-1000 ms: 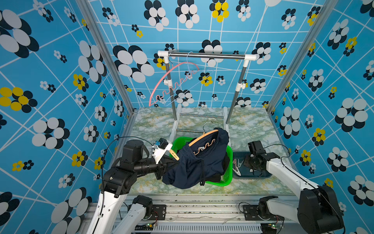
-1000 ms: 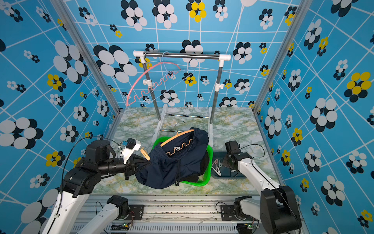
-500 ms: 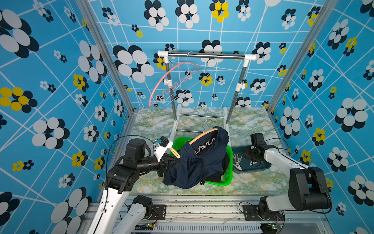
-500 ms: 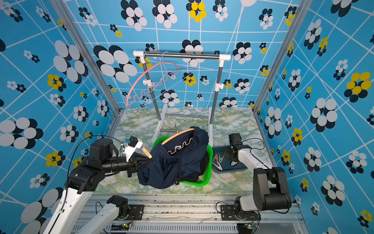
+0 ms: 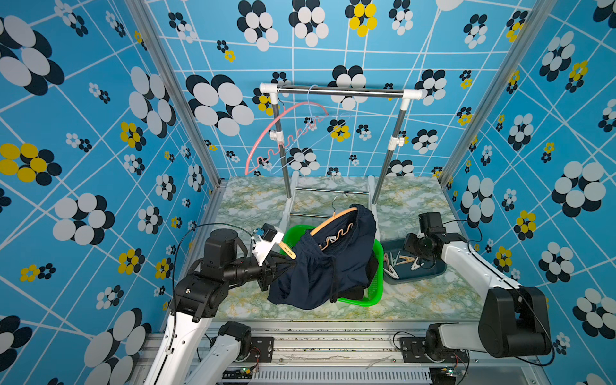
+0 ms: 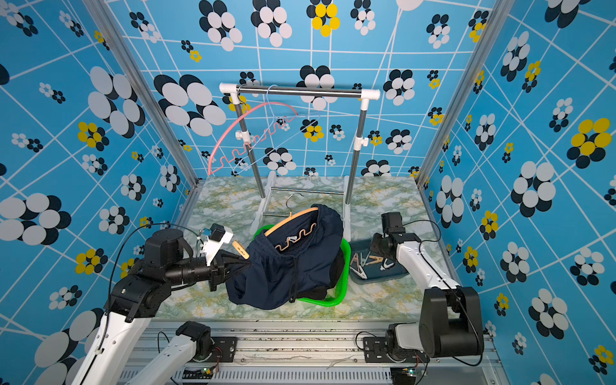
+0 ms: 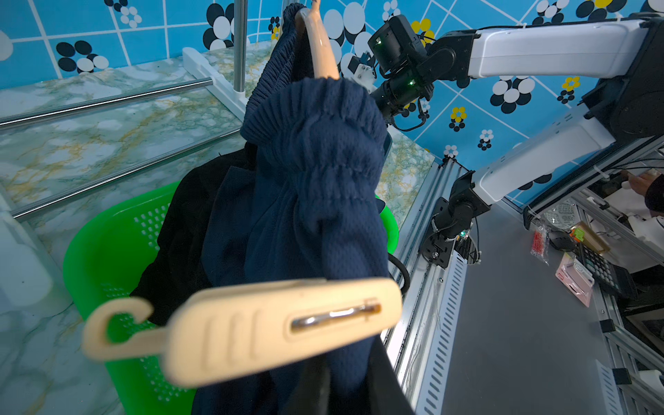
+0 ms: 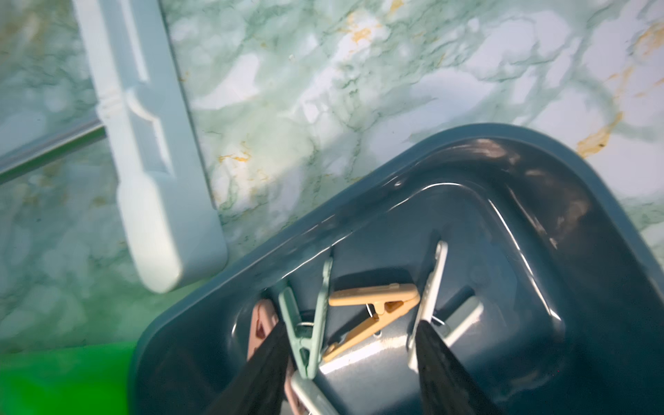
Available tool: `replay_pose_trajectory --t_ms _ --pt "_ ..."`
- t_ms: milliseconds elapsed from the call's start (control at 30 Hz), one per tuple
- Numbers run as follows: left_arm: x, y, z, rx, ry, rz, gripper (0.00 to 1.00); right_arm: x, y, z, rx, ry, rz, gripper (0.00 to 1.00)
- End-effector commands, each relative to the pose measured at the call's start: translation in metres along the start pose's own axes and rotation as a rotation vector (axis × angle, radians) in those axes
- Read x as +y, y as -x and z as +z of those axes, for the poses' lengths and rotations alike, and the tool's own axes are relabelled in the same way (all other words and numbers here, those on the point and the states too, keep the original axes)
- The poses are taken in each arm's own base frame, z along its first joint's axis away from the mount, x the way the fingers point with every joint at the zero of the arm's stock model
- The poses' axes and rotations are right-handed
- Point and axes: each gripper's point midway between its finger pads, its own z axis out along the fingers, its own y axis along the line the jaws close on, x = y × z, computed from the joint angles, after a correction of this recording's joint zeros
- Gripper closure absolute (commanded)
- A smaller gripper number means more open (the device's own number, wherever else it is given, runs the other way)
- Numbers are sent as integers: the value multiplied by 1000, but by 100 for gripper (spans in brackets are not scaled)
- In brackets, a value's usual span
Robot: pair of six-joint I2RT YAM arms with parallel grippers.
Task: Remove the clothespins securing shorts to the hanger
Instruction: Place the clothespin in the storage box.
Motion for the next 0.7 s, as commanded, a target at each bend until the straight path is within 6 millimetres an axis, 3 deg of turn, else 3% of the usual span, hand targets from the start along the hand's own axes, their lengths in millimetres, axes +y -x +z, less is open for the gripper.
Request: replay_pose_trajectory --t_ms 0,300,467,667 --pt "-6 25 -6 -107 3 143 100 11 -4 -30 -10 93 -10 44" --pt "-6 38 -3 -186 59 217 100 88 13 -135 -285 570 -35 46" --pt "-6 31 19 -107 94 265 100 130 15 -200 -425 753 -129 50" --pt "-3 29 45 -63 123 312 100 175 10 -259 -537 944 -253 55"
